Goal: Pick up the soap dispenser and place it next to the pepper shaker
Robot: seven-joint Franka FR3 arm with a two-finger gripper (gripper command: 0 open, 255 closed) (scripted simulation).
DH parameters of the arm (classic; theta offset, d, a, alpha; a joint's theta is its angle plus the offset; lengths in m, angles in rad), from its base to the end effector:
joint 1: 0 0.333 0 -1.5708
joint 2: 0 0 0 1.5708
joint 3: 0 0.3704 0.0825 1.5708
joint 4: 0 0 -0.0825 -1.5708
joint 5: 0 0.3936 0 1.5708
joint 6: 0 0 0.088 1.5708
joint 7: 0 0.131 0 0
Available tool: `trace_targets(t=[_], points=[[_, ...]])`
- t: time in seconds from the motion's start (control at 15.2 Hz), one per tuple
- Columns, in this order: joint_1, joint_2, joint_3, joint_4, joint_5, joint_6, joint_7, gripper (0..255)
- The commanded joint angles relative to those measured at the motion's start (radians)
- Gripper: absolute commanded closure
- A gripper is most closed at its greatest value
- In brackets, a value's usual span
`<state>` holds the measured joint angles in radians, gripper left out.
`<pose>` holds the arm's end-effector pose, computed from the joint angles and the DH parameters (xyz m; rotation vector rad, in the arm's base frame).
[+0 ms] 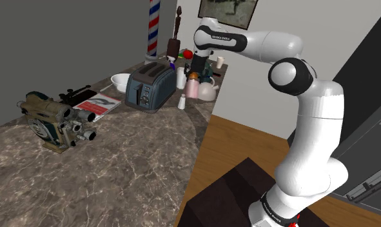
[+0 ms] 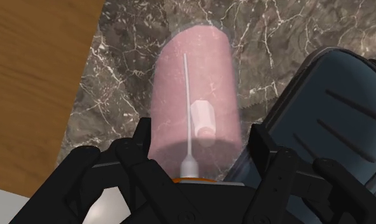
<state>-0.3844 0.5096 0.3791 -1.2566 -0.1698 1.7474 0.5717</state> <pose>0.7321 -0.0877 0.5059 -2.9874 0.9140 -0.0161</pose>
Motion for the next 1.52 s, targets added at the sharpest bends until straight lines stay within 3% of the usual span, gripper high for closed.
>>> trace_targets(t=[0.0, 1.45], points=[[-0.005, -0.007, 0.0, -0.04, 0.001, 0.034, 0.002, 255], [-0.014, 0.052, -0.017, -0.25, -0.027, 0.298, 0.022, 255]])
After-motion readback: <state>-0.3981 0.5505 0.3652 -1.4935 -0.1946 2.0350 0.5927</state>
